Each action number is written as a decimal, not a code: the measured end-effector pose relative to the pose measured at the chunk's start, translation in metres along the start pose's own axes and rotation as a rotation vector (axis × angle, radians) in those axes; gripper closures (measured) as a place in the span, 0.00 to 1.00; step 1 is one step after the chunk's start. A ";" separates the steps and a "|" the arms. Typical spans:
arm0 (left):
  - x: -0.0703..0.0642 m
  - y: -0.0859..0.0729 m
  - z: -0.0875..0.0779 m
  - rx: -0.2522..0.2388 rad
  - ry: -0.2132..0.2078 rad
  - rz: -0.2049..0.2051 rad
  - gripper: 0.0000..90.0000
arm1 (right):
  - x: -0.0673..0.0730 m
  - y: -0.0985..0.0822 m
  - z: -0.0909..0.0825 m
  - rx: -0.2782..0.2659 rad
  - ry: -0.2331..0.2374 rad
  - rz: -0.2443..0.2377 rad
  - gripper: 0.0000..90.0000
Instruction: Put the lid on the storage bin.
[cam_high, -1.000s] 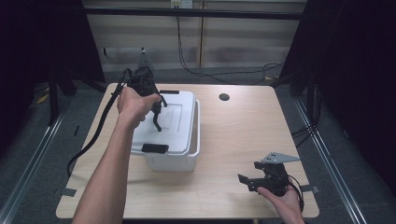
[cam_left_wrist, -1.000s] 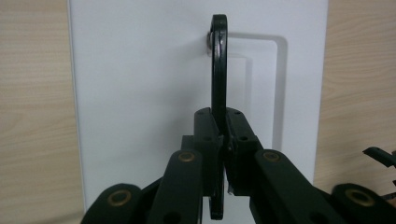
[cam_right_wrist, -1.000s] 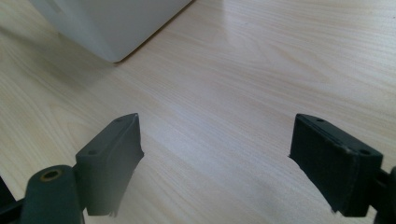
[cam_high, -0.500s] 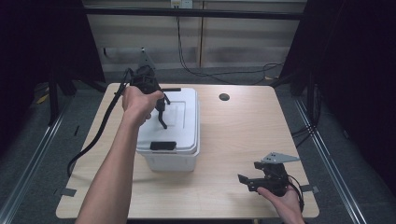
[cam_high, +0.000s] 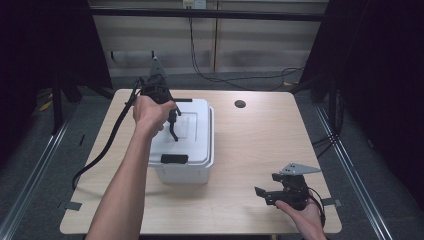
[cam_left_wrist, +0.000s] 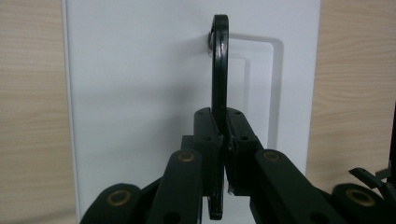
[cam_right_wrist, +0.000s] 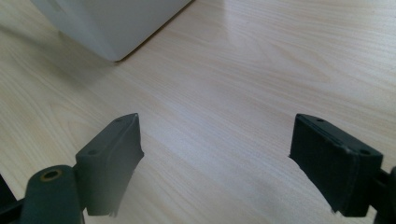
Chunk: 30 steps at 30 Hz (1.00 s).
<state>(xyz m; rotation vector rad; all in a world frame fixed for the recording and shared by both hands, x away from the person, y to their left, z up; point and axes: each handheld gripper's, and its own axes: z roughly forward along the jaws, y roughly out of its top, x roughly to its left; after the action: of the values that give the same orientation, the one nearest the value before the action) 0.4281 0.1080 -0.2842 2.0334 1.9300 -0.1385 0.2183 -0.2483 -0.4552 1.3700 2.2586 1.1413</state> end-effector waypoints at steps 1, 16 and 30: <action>-0.001 0.000 0.000 0.006 0.000 0.004 0.94 | 0.000 0.000 0.000 0.000 0.000 0.000 0.18; -0.008 0.001 0.011 0.010 0.013 0.009 0.94 | 0.000 0.000 0.001 0.004 0.006 -0.003 0.18; -0.010 0.004 0.014 0.023 0.005 0.021 0.94 | 0.000 0.000 0.001 0.004 0.005 0.000 0.18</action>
<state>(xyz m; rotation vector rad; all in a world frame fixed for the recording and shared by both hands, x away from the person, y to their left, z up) 0.4333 0.0941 -0.2941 2.0695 1.9178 -0.1517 0.2190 -0.2480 -0.4556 1.3702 2.2660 1.1424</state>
